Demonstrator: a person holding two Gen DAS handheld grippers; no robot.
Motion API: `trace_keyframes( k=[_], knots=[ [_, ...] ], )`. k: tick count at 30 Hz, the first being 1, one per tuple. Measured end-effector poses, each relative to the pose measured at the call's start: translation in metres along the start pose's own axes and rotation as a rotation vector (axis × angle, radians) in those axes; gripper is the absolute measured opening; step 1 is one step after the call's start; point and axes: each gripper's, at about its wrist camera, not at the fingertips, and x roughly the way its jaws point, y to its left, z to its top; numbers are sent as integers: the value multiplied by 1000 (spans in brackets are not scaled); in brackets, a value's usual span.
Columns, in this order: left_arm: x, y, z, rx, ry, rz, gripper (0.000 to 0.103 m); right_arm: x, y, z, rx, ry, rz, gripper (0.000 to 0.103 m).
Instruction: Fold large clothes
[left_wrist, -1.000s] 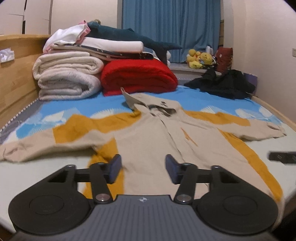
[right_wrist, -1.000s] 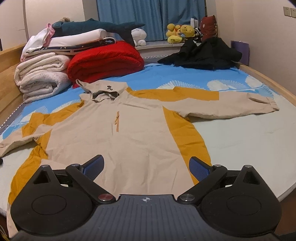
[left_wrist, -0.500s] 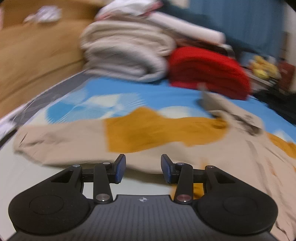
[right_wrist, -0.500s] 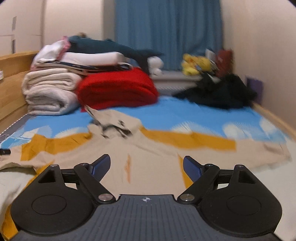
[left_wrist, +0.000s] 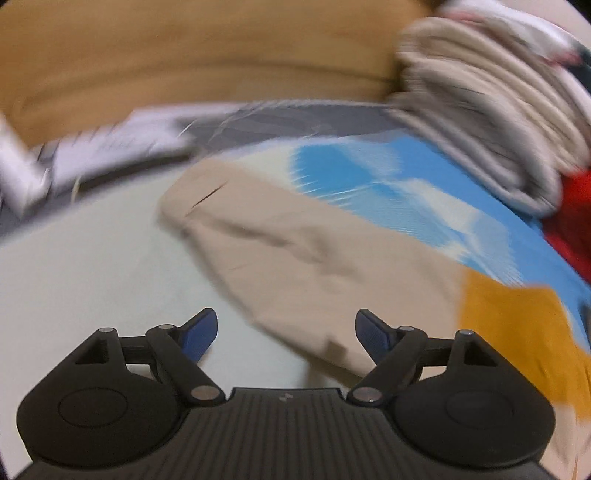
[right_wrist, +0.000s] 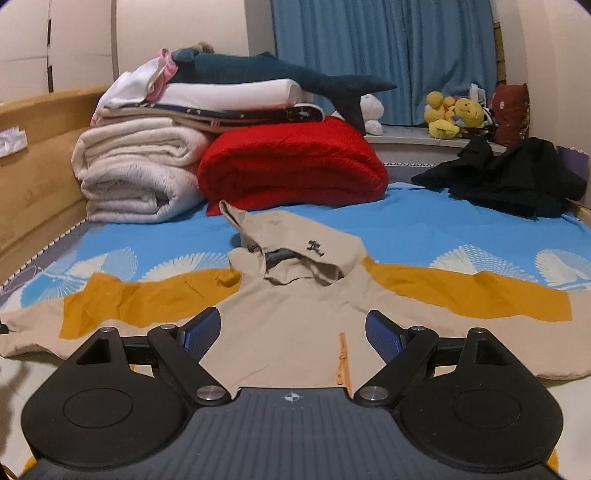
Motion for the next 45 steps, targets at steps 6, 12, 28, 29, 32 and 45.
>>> trace_keyframes(
  k=[6,12,28,29,32,45],
  knots=[
    [28,31,7,-87,1,45,79,22,24,-17,-58,56,11,87],
    [6,3,10,-1,-95,-7,0,22,43,-21,-116,64,64,58],
    [-257,-295,-147,767,-184,-762,14,6,-2,11,1,34,1,37],
    [-266,-303,-164,810,-139,-801,18,6,-7,10,4,39,-13,39],
    [-297,-304,-180,770,-136,-774,55,5,-26,10,46,65,-53,44],
    [-223,-272,-158,549,3,-432,50,-7,-44,18,89,10,-12,37]
  ],
)
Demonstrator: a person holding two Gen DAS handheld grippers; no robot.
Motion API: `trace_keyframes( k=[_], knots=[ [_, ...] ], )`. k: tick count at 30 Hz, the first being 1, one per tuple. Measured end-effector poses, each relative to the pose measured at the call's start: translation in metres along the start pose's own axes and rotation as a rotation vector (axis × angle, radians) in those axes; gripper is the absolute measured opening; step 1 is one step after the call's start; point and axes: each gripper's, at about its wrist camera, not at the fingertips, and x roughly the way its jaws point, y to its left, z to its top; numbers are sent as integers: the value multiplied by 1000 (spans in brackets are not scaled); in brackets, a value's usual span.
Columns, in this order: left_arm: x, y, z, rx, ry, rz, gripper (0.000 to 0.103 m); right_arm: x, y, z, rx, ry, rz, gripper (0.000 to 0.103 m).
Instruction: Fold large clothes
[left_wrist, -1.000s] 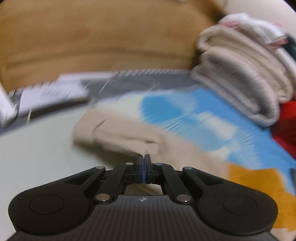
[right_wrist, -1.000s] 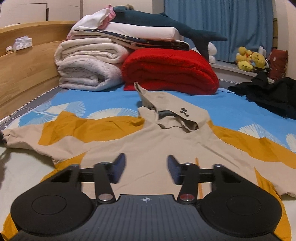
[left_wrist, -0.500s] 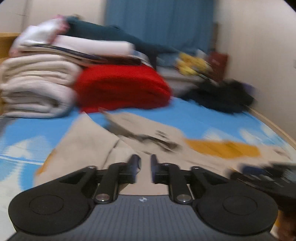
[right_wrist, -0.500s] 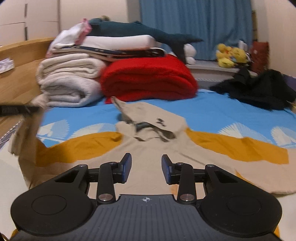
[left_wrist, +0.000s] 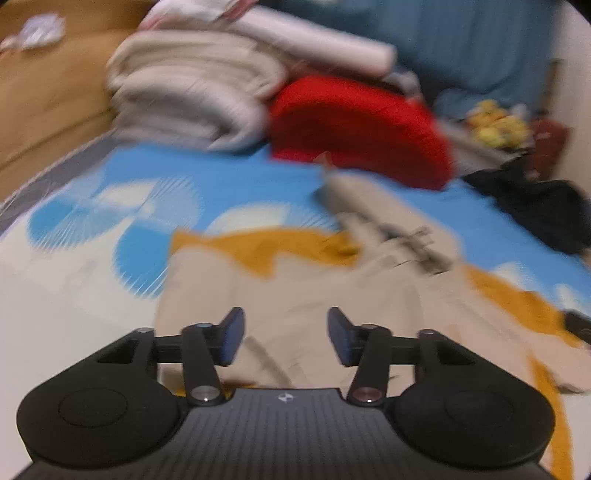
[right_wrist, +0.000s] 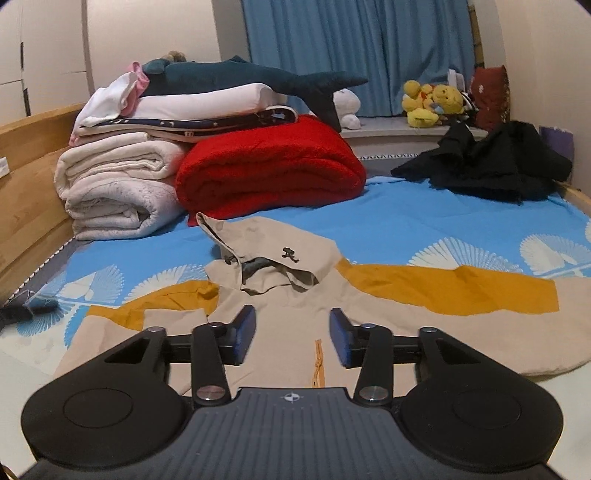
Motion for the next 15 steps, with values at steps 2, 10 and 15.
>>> trace_keyframes(
  k=[2,10,15],
  knots=[
    [11,8,8,-46,-4,-6,50,4,3,-1,-8,1,11,35],
    [17,12,39,-26,-72,0,50,31,18,-7,-36,51,28,39],
    [22,38,42,-93,-39,7,51,49,33,-17,-54,87,25,35]
  ],
)
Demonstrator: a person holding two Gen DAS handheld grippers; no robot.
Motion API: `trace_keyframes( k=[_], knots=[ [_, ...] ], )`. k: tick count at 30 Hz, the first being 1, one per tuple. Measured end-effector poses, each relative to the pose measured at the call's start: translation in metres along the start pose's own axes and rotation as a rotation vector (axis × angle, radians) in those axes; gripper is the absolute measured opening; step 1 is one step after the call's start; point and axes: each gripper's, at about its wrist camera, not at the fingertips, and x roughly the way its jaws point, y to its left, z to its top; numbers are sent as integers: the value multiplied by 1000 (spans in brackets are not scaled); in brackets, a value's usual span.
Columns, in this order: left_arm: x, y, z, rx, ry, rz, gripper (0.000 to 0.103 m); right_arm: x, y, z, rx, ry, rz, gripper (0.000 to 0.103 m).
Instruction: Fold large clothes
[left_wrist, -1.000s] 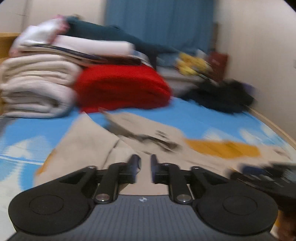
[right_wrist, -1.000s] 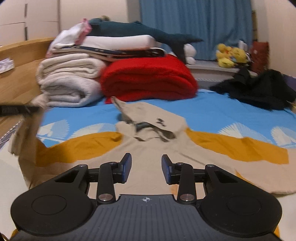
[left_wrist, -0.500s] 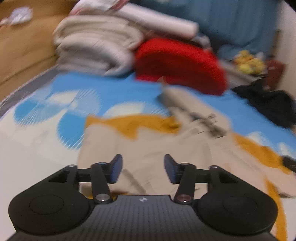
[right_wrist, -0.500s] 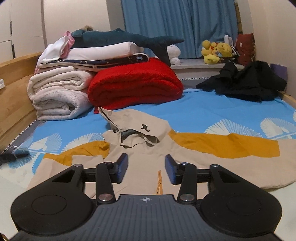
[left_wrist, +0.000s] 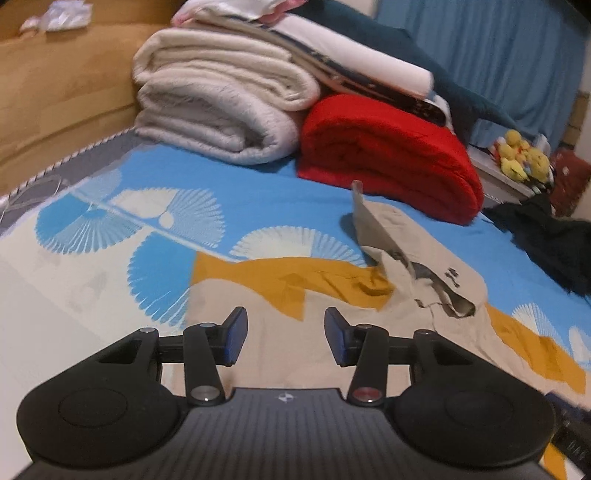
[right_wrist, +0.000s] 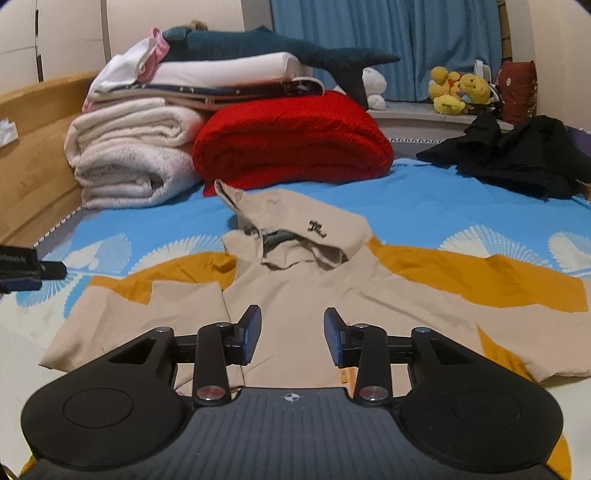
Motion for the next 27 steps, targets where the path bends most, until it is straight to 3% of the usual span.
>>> trace_keyframes(
  k=[4,10,17,23,24,27],
  knots=[
    [8,41,4,-119,19,15,51,13,16,-5,-23,26,19,29],
    [30,77,1,-183,96,74,51,32,42,-9,-63,68,96,36],
    [30,85,5,-163,97,68,51,71,109,-43,-230,186,246,49],
    [35,87,4,-154,121,68,51,99,152,-82,-436,256,210,50],
    [35,87,3,-155,120,70,51,100,155,-85,-463,247,196,49],
    [35,88,4,-159,115,77,51,92,152,-79,-488,190,146,12]
  ],
)
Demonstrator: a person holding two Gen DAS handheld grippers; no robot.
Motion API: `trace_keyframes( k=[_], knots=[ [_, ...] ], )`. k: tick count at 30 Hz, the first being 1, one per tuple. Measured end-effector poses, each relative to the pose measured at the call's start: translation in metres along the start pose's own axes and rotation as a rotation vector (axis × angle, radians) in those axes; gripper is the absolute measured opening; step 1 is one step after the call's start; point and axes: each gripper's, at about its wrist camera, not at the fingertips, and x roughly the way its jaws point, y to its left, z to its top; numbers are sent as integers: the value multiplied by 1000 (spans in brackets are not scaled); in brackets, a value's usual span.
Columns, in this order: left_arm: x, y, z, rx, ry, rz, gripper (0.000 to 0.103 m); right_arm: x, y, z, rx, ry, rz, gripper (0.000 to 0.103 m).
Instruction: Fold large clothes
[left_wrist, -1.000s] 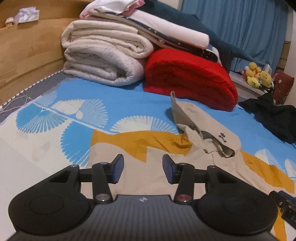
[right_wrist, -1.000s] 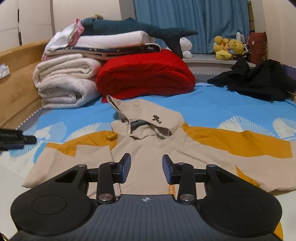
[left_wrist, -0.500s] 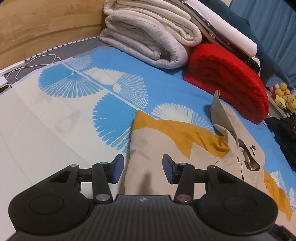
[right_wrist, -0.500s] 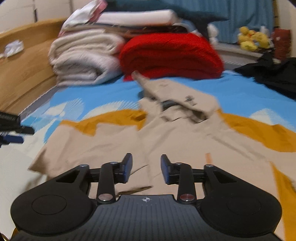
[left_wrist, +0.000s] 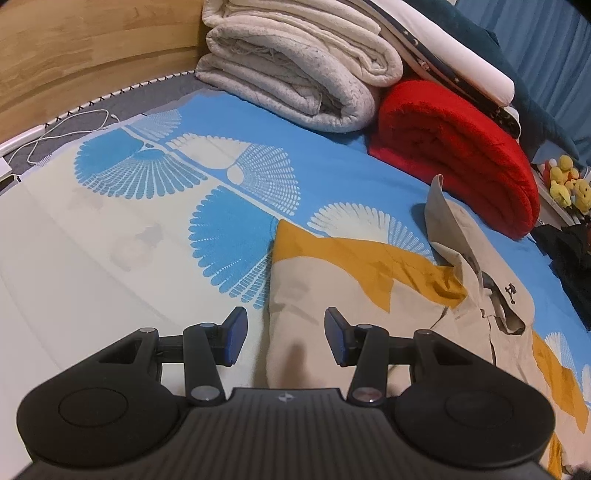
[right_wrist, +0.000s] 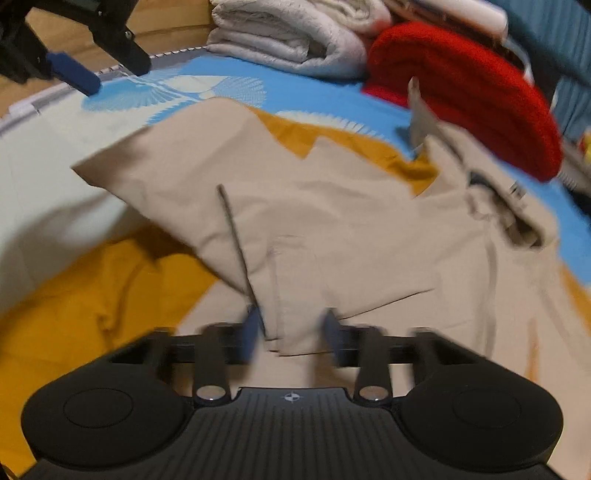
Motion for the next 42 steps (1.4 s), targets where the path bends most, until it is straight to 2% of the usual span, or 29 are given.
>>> trace_keyframes(
  k=[1,4,5,8,10,13,14,15,17,18,20,22,26,29,31,34,38,40,42],
  knots=[
    [0,0,1,-2,-2,2,51,-12,-12,6,49,-40,-8,1],
    [0,-1,2,-9,-12,11,51,-56,-62,22,215,-201,-63,0],
    [0,-2,2,-8,-14,13,51,-73,-86,24,294,-262,-100,0],
    [2,-7,0,3,-10,11,51,-109,-155,12,501,-369,-251,0],
    [4,-13,-2,11,-6,10,51,-121,-197,-7,609,-383,-378,0],
    [8,-20,-7,17,2,11,51,-118,-243,-38,752,-307,-456,0],
    [10,-22,-8,13,7,10,51,-113,-254,-50,815,-276,-437,3],
    [12,-25,-10,11,11,12,51,-106,-261,-59,867,-238,-384,4],
    [15,-30,-13,21,15,16,51,-86,-267,-74,964,-164,-175,7],
    [17,-32,-15,30,17,18,51,-78,-265,-78,988,-149,-103,11],
    [20,-37,-18,44,22,22,51,-58,-255,-79,999,-112,-11,42],
    [22,-39,-20,46,28,25,51,-41,-244,-76,998,-82,53,47],
    [26,-37,-18,42,32,30,51,-13,-238,-68,1073,-37,94,47],
    [27,-34,-14,36,32,35,51,0,-241,-72,1119,-10,74,46],
    [28,-33,-12,35,31,36,51,8,-248,-73,1132,-34,69,12],
    [29,-32,-10,35,32,35,51,-17,-256,-66,1132,-175,80,2],
    [29,-33,-10,41,35,28,51,-85,-265,-51,1040,-437,-96,1],
    [30,-35,-12,43,39,23,51,-104,-274,-55,1040,-454,-231,1],
    [32,-40,-15,52,49,14,51,-110,-286,-66,1050,-385,-400,1]
  ],
)
